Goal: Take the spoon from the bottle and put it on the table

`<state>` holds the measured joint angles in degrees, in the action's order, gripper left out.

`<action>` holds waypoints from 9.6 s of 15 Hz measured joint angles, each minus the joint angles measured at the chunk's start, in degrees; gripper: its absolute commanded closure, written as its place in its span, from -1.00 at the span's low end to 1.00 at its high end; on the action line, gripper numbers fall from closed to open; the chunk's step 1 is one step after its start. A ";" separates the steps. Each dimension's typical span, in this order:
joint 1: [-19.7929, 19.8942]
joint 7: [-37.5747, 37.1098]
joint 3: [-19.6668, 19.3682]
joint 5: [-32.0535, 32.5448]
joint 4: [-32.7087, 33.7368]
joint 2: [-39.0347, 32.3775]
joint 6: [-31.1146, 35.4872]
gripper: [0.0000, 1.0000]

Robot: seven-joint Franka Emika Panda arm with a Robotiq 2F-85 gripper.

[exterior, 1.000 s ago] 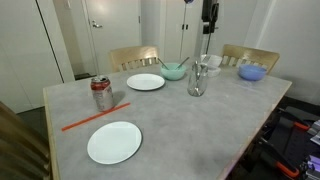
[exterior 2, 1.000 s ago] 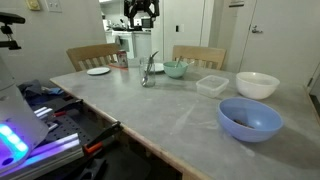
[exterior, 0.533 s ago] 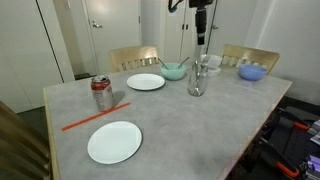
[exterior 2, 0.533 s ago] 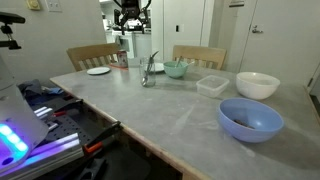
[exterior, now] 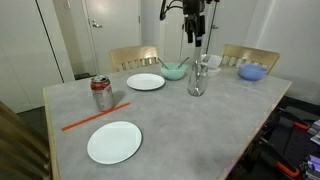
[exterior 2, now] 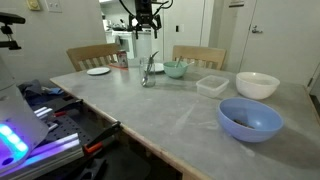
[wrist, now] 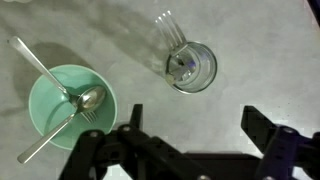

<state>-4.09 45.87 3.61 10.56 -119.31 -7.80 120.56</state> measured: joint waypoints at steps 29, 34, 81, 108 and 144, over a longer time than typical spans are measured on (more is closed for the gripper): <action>5.25 4.81 -0.16 -5.18 5.71 -12.52 0.51 0.25; 5.24 4.80 -0.08 -5.47 5.70 -12.52 0.47 0.96; -2.61 0.45 3.47 0.21 10.65 0.85 -18.95 0.93; -6.19 10.23 7.83 2.66 30.33 -21.16 -12.42 0.93; -13.10 25.01 7.80 2.17 67.41 -45.49 -34.94 0.93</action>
<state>-17.19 70.88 11.41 12.73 -51.90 -53.30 85.63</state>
